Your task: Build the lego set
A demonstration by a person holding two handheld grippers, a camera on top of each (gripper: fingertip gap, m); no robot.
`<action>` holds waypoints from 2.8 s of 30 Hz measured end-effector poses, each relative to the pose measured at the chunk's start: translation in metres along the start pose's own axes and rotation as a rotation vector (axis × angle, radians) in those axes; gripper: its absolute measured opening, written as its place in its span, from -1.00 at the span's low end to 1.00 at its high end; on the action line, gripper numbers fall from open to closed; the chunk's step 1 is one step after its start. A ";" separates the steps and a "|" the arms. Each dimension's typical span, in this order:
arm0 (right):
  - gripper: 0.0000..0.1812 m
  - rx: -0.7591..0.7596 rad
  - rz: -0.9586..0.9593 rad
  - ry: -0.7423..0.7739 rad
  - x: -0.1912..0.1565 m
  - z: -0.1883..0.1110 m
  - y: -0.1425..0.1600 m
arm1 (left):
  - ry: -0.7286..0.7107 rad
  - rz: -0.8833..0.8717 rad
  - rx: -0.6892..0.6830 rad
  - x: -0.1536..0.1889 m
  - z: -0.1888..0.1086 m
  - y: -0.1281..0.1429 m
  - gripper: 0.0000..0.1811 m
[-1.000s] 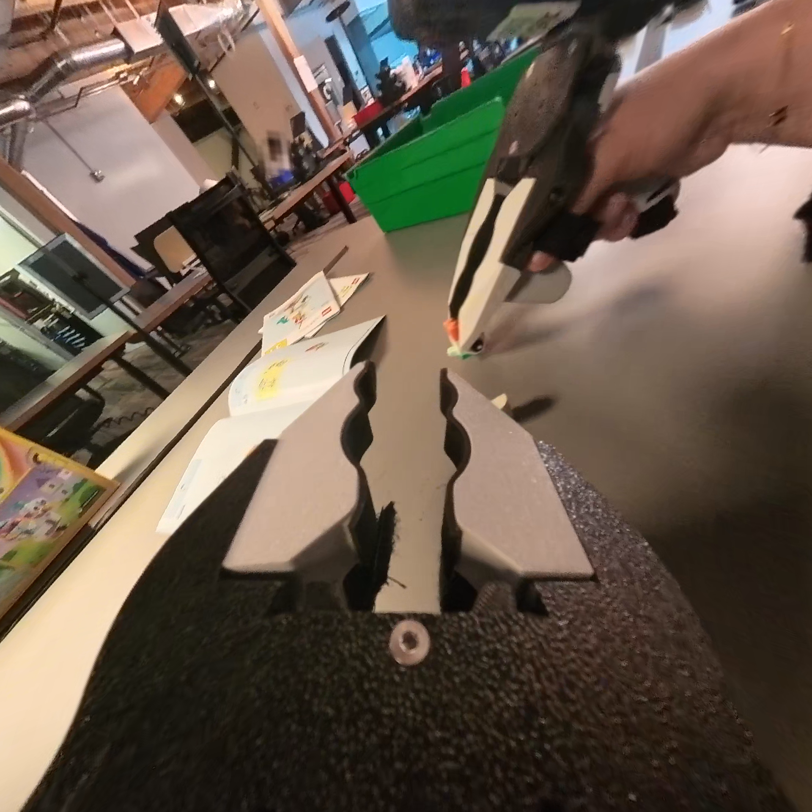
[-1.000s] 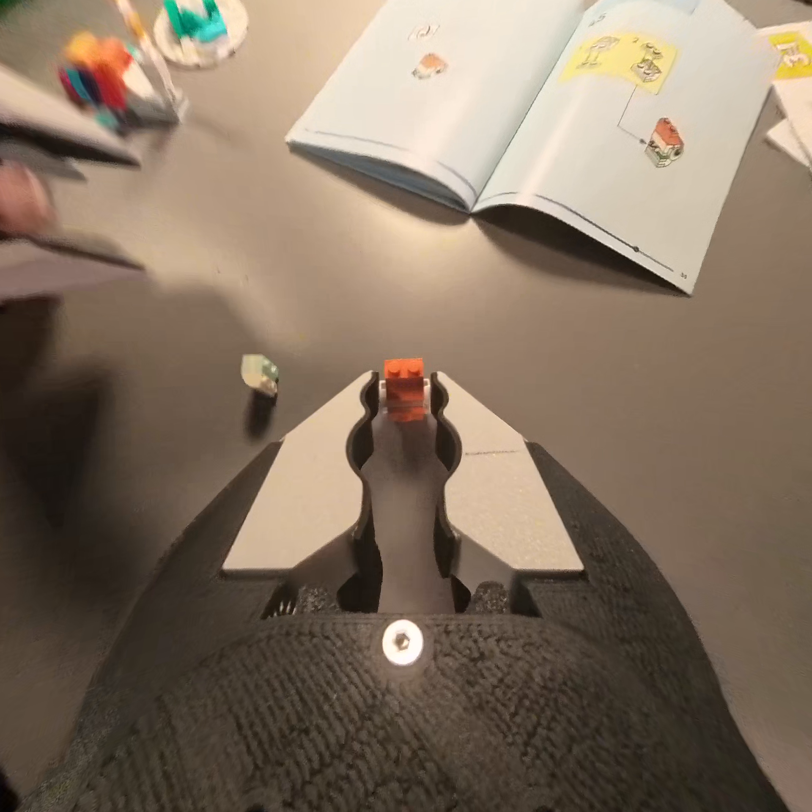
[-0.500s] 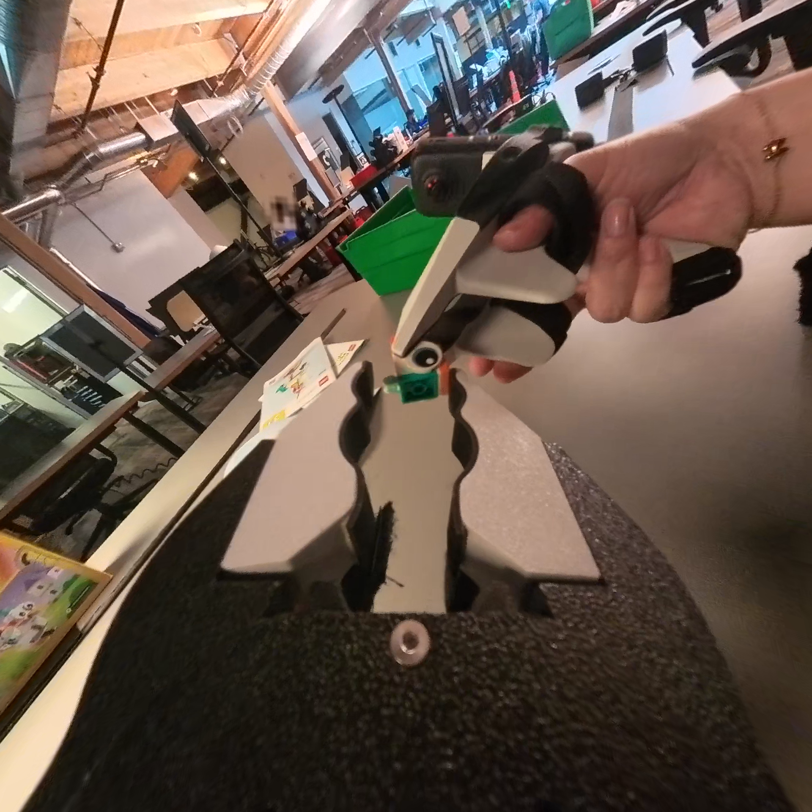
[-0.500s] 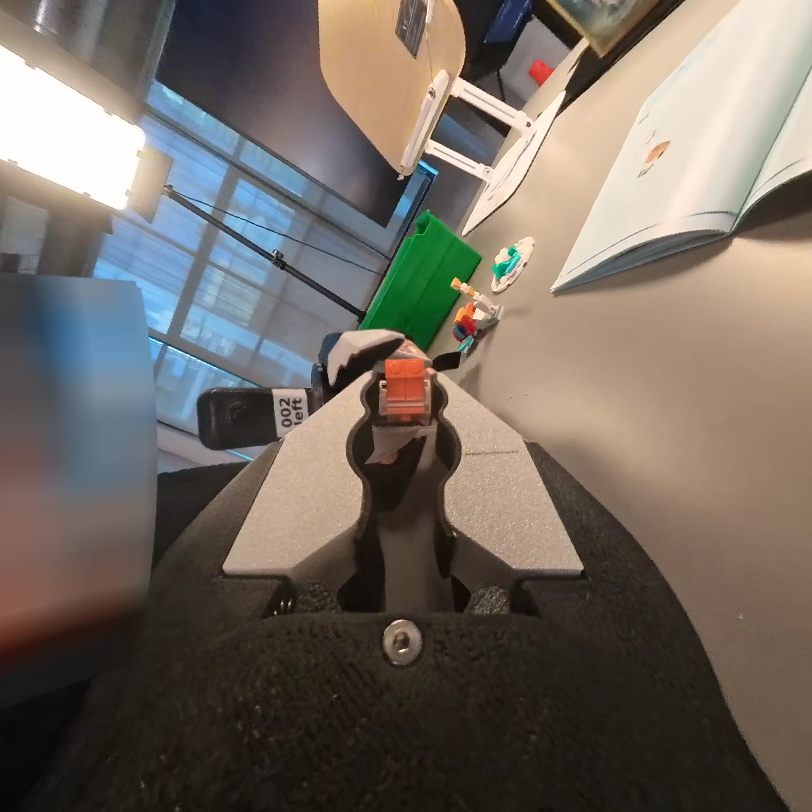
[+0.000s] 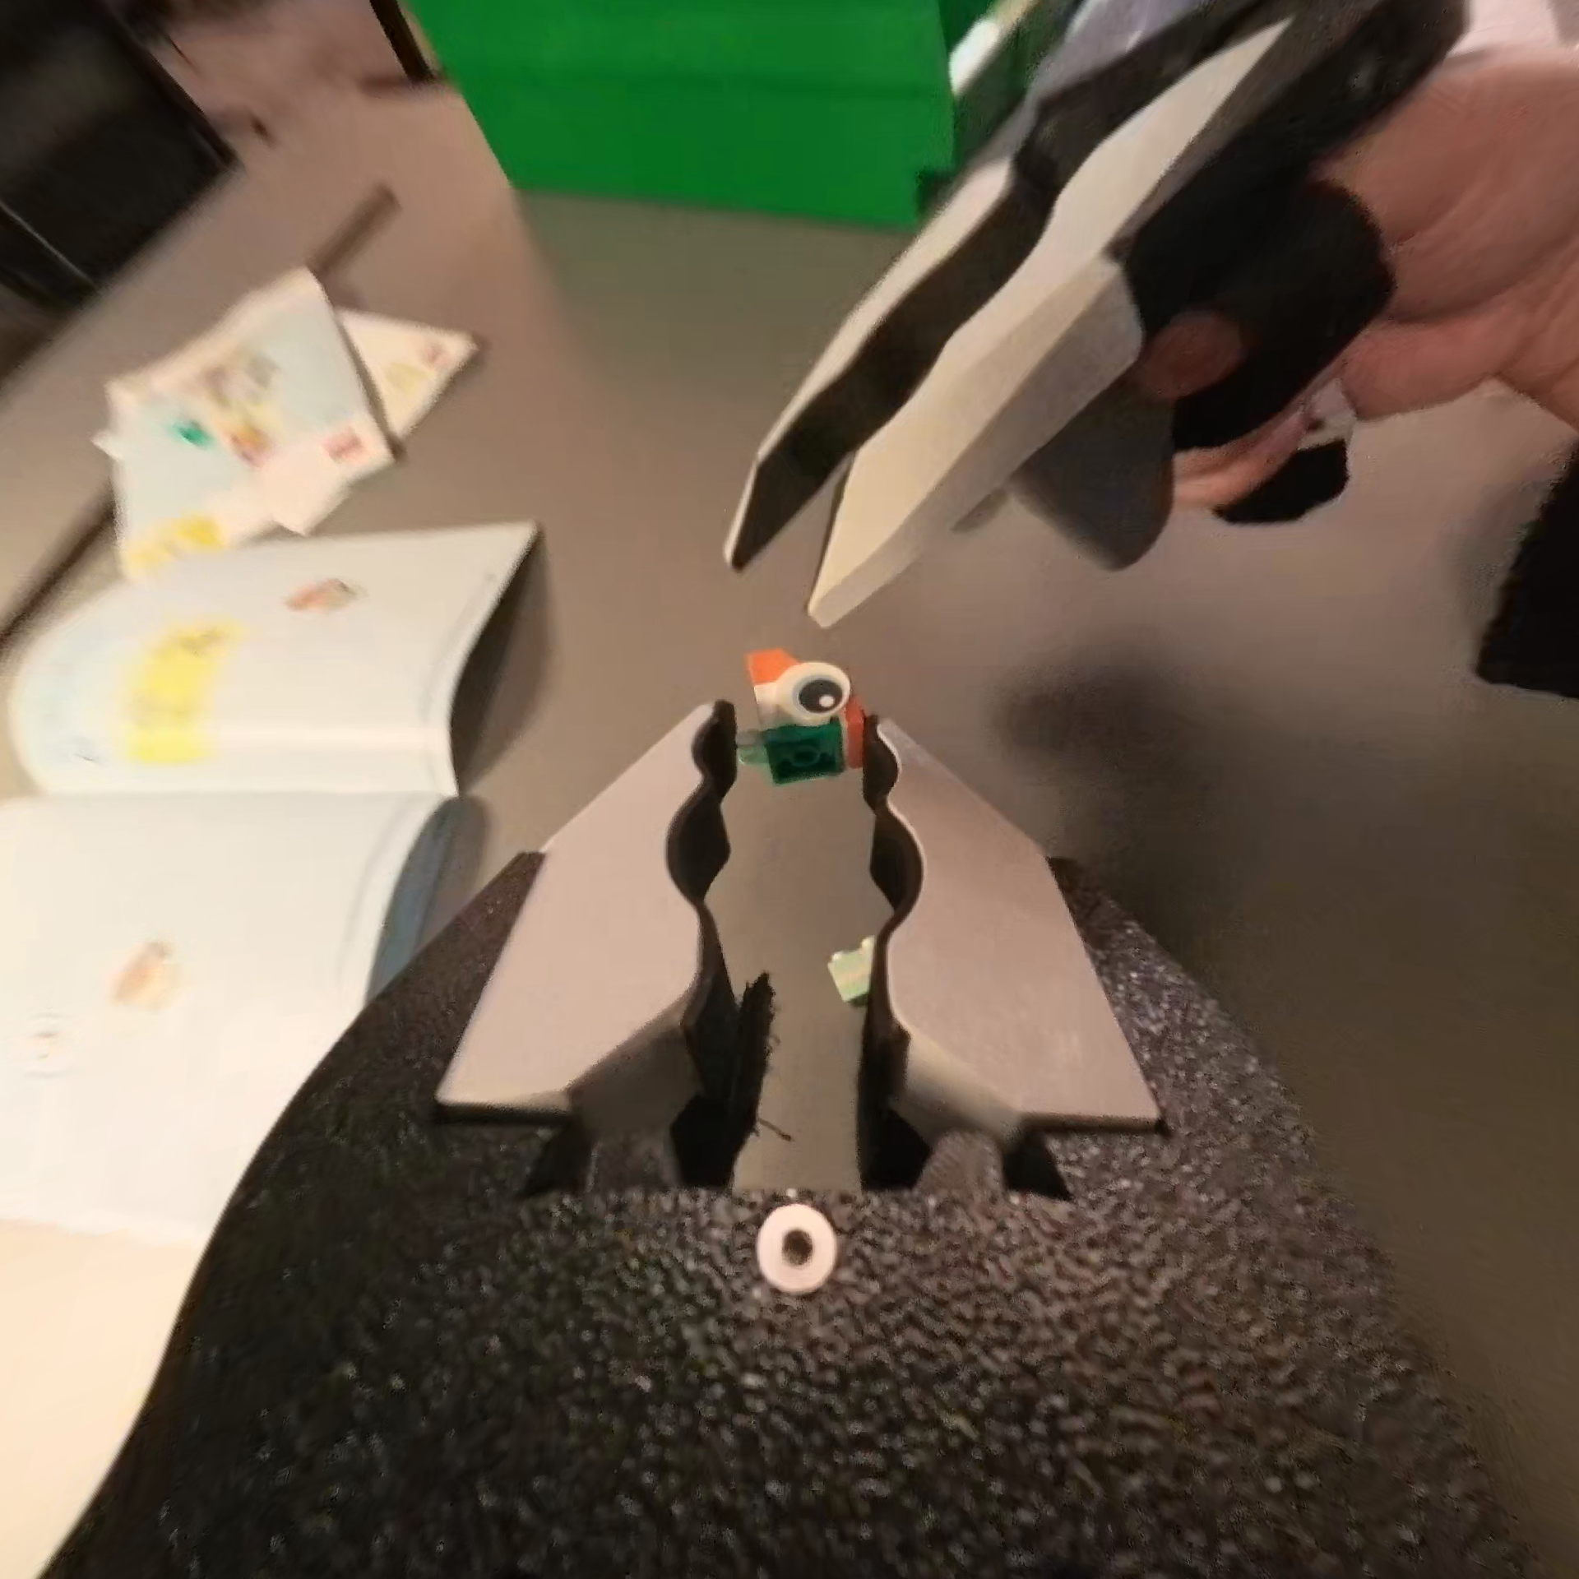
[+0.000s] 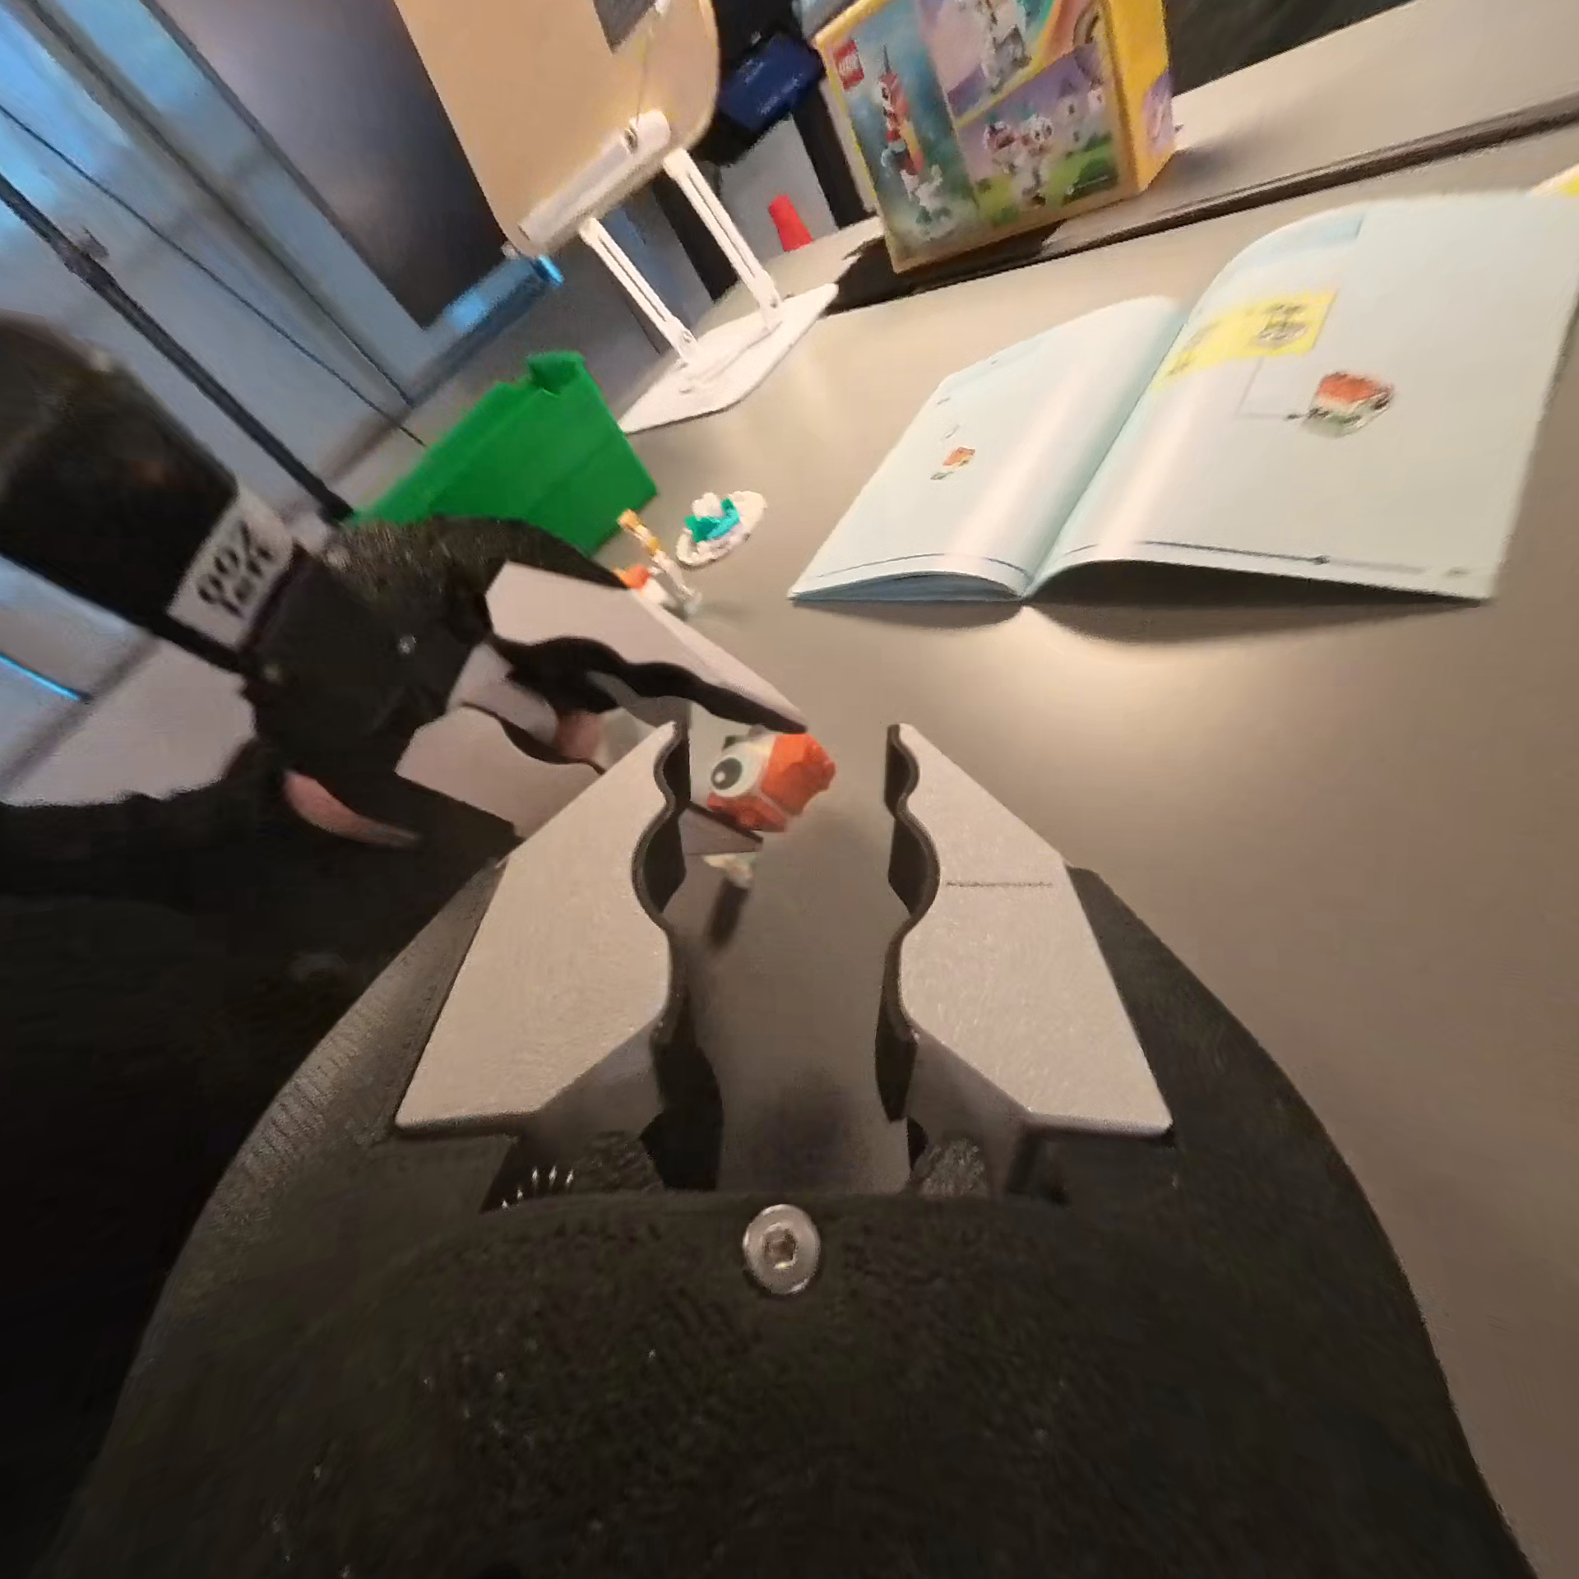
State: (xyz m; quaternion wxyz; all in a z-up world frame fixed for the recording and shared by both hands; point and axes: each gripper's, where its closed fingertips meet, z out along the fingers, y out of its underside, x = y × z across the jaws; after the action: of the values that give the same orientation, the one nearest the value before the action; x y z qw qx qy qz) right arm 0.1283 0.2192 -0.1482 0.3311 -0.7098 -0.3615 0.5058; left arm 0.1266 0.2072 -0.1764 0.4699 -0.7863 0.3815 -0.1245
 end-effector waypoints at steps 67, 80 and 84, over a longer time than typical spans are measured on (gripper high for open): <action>-0.74 -0.568 -0.875 -0.564 -0.008 0.033 0.074 | 0.066 -0.217 -0.135 0.014 -0.031 0.062 -0.90; -0.74 -0.572 -0.906 -0.584 -0.014 0.041 0.076 | 0.060 -0.193 -0.138 0.014 -0.027 0.064 -0.94; -0.74 -0.580 -0.920 -0.586 -0.015 0.043 0.077 | 0.058 -0.191 -0.147 0.014 -0.027 0.067 -0.92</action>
State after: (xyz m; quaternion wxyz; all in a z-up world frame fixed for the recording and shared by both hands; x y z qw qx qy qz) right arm 0.0976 0.1713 -0.2165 0.1958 -0.3740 -0.8294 0.3660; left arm 0.0889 0.1620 -0.2205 0.3856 -0.8475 0.3263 -0.1632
